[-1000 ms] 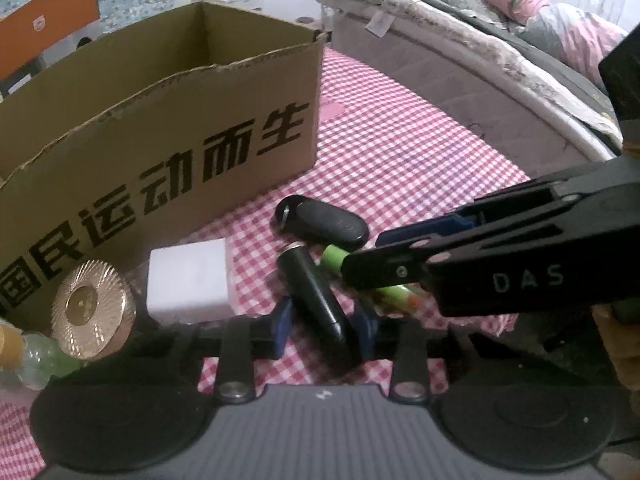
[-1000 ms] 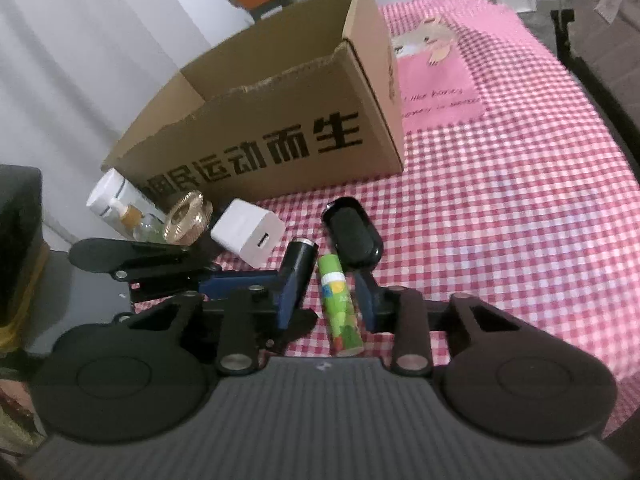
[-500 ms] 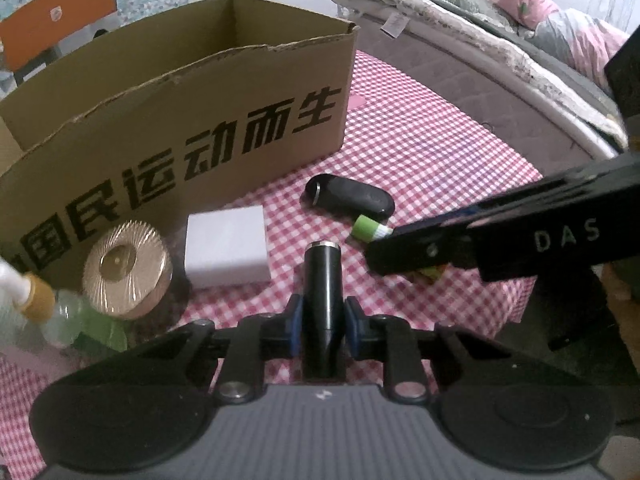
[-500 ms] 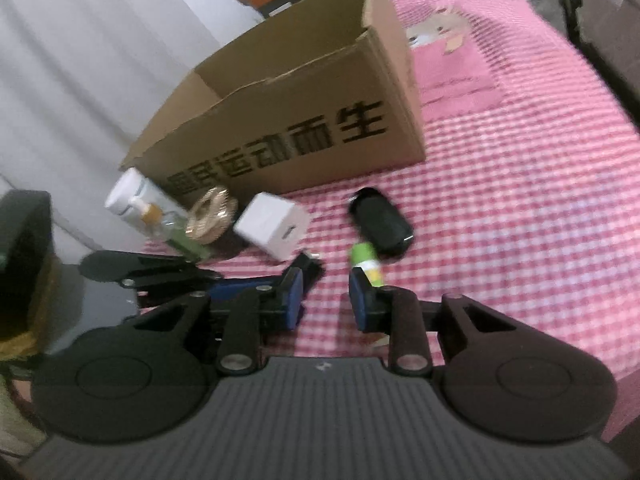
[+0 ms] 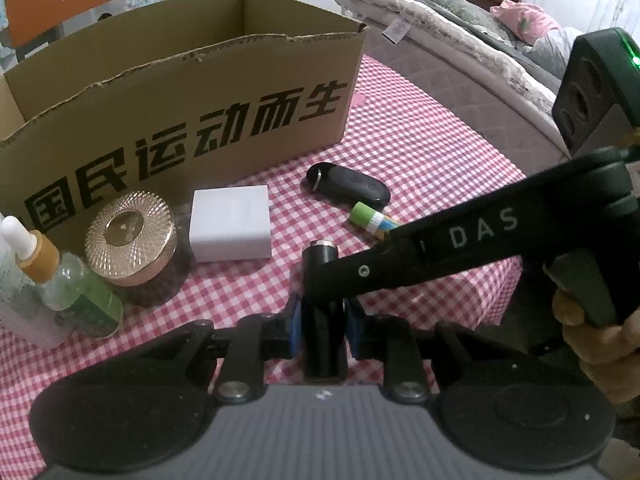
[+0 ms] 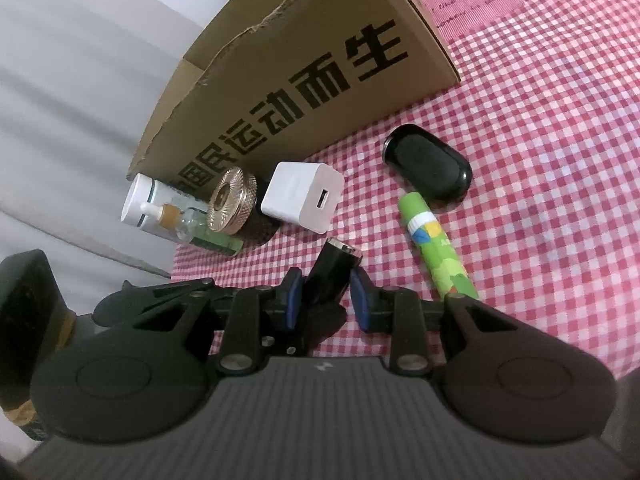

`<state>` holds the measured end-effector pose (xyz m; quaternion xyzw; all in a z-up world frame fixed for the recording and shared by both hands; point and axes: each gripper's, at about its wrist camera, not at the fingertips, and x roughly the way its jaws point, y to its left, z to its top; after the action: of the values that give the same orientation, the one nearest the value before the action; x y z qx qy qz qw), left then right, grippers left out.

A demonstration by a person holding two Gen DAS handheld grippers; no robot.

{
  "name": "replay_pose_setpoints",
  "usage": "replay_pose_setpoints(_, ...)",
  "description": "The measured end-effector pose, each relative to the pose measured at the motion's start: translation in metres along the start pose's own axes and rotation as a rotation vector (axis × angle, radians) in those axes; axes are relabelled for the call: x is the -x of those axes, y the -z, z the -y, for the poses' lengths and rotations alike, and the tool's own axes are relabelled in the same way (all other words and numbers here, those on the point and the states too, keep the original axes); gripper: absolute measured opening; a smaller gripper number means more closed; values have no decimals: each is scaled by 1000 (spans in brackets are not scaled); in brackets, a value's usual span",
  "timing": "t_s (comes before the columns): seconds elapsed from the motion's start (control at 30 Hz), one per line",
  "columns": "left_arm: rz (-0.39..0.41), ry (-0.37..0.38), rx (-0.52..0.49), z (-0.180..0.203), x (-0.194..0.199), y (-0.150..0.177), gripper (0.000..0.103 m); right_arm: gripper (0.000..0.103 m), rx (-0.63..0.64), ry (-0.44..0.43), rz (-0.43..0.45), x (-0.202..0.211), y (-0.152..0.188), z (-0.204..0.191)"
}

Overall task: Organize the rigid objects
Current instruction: 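Close the right tool around the black cylindrical tube, then carry the black tube into the box and open the right tool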

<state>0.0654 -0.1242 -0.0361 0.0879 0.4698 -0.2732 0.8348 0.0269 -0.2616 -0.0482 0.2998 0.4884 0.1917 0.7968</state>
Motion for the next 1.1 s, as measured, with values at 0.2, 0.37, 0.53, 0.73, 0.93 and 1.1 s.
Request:
replay_pose_setpoints(0.2,11,5,6,0,2,1,24,26,20,35,16,-1,3,-6)
replay_pose_setpoints(0.37,68,4,6,-1,27,5,24,26,39,25,40,9,7,-20)
replay_pose_setpoints(0.53,186,-40,-11,-4,73,-5,24,26,144,4,110,31,1,-59)
replay_pose_setpoints(0.73,286,-126,-20,-28,114,-47,24,26,310,-49,187,43,-46,-116)
replay_pose_setpoints(0.93,189,-117,55,-84,98,-114,24,27,330,-76,109,4,-126,-137)
replay_pose_setpoints(1.1,48,-114,116,-127,57,-158,24,26,228,-85,-23,-56,-197,-125)
